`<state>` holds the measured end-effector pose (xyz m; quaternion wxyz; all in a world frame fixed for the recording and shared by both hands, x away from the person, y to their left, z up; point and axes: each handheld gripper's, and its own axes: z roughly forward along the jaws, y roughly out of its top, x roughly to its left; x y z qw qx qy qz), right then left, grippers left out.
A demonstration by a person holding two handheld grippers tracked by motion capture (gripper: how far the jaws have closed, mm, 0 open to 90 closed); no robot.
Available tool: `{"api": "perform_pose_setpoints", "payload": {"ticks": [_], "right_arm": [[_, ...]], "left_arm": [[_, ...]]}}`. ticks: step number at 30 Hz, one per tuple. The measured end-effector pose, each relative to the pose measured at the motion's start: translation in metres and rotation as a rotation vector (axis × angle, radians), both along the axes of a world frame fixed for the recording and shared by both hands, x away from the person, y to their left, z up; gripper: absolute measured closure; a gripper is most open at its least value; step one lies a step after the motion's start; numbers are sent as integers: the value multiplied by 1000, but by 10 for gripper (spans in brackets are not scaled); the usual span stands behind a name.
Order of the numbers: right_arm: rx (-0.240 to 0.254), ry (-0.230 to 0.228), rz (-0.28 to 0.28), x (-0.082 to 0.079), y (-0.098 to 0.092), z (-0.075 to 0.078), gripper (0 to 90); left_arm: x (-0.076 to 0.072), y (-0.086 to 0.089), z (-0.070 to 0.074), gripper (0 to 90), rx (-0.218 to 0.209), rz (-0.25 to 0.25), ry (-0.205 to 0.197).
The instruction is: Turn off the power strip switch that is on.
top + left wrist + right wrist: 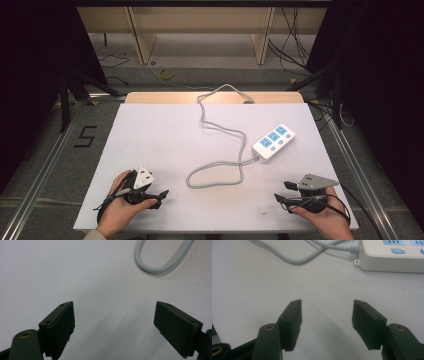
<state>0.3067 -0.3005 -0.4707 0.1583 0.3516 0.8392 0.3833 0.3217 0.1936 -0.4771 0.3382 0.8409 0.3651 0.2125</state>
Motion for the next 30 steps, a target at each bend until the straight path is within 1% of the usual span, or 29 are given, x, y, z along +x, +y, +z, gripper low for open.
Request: {"api": "perform_pose_setpoints", "payload": {"ticks": [2, 3, 4, 9, 14, 15, 16, 17, 19, 20, 21, 25, 30], "right_arm": [[-6, 3, 0, 0, 0, 0, 458], [-6, 3, 0, 0, 0, 0, 458], [-15, 6, 0, 0, -1, 1, 488], [-31, 17, -1, 1, -1, 2, 559], [-57, 14, -4, 3, -2, 5, 664], [-57, 14, -4, 3, -2, 5, 664], [-77, 12, 9, 3, -3, 6, 723], [-86, 12, 8, 3, -3, 6, 746], [-95, 16, 5, 3, -4, 7, 807], [-95, 16, 5, 3, -4, 7, 807], [-99, 8, -4, 3, -5, 8, 859], [-108, -15, -9, 4, -6, 10, 894], [-127, -9, -14, 5, -6, 11, 900]], "left_arm": [[0, 0, 1, 172, 5, 1, -1], [0, 0, 1, 172, 5, 1, -1], [0, 0, 1, 173, 3, 2, -1], [1, -1, 0, 173, 11, -6, 1], [1, 0, 0, 174, 9, -2, -1], [1, 0, 0, 175, 9, -2, -1], [1, -1, -1, 175, 9, -1, -1], [1, -1, -1, 176, 9, -1, -1], [2, -1, -1, 178, 11, -5, 2], [2, -1, 0, 178, 11, -5, 2], [2, -1, 0, 179, 8, -5, -1], [2, -1, -1, 179, 5, -2, 0], [2, -2, -1, 180, 3, -1, 0]]}}
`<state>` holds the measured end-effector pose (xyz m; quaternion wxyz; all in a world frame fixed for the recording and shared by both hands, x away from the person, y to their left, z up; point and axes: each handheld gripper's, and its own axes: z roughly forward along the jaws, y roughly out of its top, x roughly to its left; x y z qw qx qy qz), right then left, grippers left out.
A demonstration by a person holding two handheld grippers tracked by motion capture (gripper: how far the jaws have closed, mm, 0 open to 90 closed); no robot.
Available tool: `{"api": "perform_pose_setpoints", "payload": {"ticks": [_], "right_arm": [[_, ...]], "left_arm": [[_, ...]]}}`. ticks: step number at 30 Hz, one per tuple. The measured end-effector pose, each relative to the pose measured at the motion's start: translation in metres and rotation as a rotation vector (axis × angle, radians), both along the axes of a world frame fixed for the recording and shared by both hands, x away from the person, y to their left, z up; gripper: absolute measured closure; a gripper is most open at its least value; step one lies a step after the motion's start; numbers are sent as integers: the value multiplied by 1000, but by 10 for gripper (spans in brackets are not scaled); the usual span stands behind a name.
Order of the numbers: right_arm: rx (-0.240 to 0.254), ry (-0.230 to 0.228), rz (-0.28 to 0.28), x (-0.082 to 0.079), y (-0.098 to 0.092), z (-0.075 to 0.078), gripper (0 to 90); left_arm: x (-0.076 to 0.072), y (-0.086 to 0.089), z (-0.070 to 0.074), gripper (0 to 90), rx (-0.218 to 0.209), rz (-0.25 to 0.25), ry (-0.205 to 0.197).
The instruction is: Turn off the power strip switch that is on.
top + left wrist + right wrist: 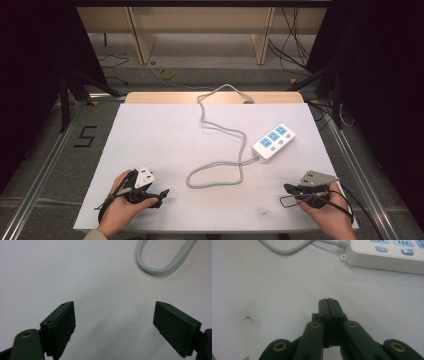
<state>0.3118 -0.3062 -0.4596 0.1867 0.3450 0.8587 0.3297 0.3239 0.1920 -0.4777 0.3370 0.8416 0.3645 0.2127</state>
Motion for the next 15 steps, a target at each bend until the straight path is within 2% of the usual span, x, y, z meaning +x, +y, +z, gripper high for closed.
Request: {"api": "perform_pose_setpoints", "payload": {"ticks": [10, 15], "right_arm": [[-13, 20, -8, 4, 0, 3, 900], [-1, 39, -24, 6, 1, 7, 900]], "left_arm": [[1, 0, 0, 182, 2, 4, -4], [1, 0, 0, 183, 3, 4, -8]]}}
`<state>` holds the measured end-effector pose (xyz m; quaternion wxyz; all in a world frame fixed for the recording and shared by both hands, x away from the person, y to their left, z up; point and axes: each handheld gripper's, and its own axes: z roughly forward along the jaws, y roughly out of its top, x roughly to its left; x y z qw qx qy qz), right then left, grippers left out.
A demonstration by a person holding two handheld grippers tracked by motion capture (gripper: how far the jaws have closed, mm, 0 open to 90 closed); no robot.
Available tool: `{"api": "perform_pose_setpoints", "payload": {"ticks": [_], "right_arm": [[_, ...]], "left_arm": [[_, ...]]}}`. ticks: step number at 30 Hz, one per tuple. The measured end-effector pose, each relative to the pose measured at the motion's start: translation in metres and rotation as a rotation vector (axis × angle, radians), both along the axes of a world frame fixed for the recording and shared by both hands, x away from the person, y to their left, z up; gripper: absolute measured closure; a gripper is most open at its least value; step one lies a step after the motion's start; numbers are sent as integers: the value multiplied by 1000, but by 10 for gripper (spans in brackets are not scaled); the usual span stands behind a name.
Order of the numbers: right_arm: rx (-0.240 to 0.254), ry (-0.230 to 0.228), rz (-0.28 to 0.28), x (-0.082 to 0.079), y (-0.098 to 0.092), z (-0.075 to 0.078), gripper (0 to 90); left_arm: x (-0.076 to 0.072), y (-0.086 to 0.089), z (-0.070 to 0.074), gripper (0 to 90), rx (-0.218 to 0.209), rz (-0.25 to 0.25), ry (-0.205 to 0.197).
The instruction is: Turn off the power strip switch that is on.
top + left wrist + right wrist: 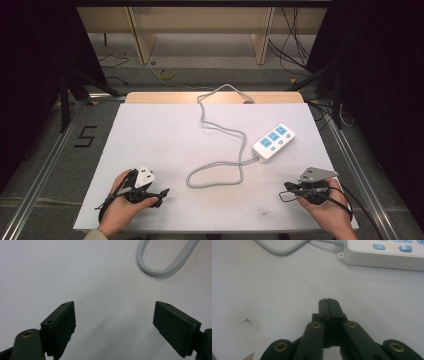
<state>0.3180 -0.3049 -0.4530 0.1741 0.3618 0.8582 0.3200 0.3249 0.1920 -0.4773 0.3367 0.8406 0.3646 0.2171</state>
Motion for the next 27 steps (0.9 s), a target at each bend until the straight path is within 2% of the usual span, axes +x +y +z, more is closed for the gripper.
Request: {"api": "perform_pose_setpoints", "payload": {"ticks": [27], "right_arm": [[-28, 35, -19, 12, 4, 8, 900]], "left_arm": [[1, 1, 0, 186, 4, 0, -2]]}}
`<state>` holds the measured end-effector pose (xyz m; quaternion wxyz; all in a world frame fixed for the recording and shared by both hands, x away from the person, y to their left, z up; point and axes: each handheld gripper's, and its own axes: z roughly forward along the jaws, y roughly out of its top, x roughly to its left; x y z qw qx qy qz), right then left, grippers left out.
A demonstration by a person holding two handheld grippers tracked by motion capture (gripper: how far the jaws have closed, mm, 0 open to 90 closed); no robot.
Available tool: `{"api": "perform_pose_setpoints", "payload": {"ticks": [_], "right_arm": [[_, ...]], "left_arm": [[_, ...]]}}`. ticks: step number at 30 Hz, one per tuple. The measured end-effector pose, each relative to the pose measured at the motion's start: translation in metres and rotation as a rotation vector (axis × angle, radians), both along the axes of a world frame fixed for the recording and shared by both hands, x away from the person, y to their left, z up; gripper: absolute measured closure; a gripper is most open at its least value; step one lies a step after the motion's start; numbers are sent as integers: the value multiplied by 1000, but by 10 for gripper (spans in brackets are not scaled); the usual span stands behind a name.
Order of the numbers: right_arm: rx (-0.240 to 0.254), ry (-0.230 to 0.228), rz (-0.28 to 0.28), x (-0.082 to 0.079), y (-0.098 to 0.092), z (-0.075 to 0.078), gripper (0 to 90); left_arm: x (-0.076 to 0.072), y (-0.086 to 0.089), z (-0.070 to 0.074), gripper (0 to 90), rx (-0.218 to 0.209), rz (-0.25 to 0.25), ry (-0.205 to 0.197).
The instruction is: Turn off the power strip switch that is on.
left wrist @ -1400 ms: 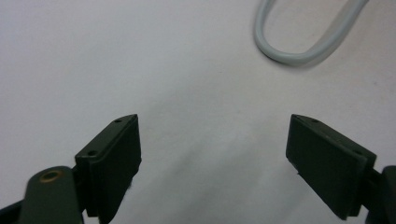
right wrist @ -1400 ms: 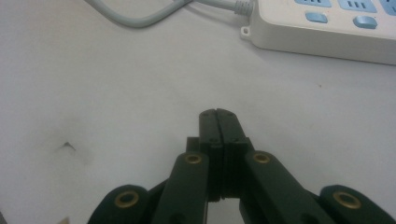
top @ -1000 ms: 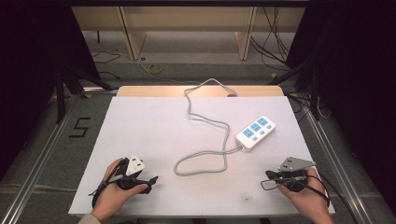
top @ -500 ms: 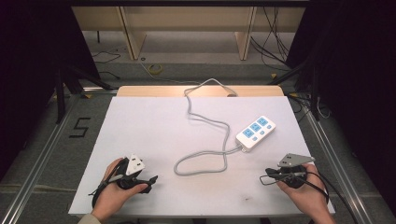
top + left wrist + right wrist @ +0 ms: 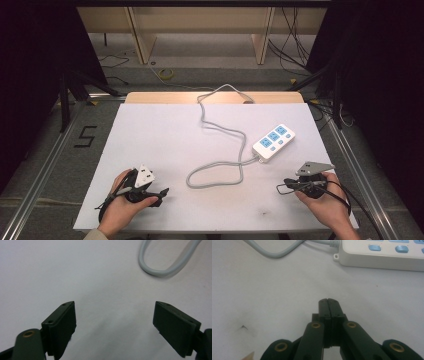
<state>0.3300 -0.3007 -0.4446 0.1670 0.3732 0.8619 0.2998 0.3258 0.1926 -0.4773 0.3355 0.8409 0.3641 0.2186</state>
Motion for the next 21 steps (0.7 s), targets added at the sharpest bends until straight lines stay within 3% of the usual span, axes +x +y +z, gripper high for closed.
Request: {"api": "perform_pose_setpoints", "payload": {"ticks": [21], "right_arm": [[-13, 3, -14, 8, 2, 7, 900]], "left_arm": [[0, 0, 0, 188, 3, 4, -2]]}}
